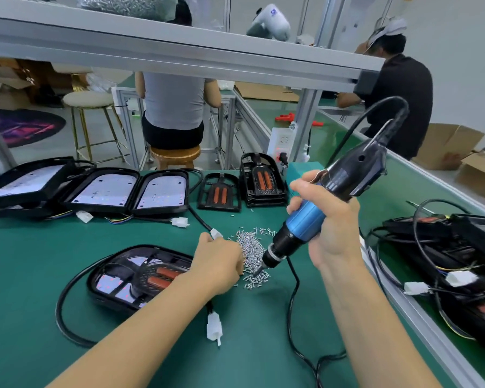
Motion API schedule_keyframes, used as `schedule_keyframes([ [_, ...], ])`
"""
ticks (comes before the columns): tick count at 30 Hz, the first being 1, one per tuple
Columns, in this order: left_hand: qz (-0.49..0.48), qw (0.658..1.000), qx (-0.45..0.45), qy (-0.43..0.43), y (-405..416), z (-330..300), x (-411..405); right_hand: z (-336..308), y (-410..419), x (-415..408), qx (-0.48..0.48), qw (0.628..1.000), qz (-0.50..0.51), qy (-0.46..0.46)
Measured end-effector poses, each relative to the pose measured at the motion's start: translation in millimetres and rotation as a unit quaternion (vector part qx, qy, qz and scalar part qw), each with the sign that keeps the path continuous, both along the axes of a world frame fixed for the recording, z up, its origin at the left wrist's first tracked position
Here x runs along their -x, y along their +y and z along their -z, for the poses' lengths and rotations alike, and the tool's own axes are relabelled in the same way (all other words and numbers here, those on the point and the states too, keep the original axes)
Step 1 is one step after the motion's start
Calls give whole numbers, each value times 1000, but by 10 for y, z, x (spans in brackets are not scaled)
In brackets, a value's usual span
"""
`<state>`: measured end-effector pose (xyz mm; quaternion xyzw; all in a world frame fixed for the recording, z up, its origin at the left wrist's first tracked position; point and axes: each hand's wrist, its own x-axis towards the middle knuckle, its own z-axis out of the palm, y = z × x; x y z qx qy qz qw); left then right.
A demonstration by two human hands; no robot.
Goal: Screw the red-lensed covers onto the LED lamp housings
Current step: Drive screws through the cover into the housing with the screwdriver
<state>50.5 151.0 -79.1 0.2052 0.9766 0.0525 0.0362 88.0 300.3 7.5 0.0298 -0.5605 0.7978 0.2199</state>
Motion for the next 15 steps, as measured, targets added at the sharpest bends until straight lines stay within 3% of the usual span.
schedule_keyframes([
  [5,1,1000,13,-14,-2,-26,-93,18,4,-23,1,1000,12,-1],
  [13,25,997,67,35,56,3,-150,44,-17,-49,16,999,31,-6],
  [15,7,999,-1,37,11,-35,-176,24,-14,-66,34,999,31,8],
])
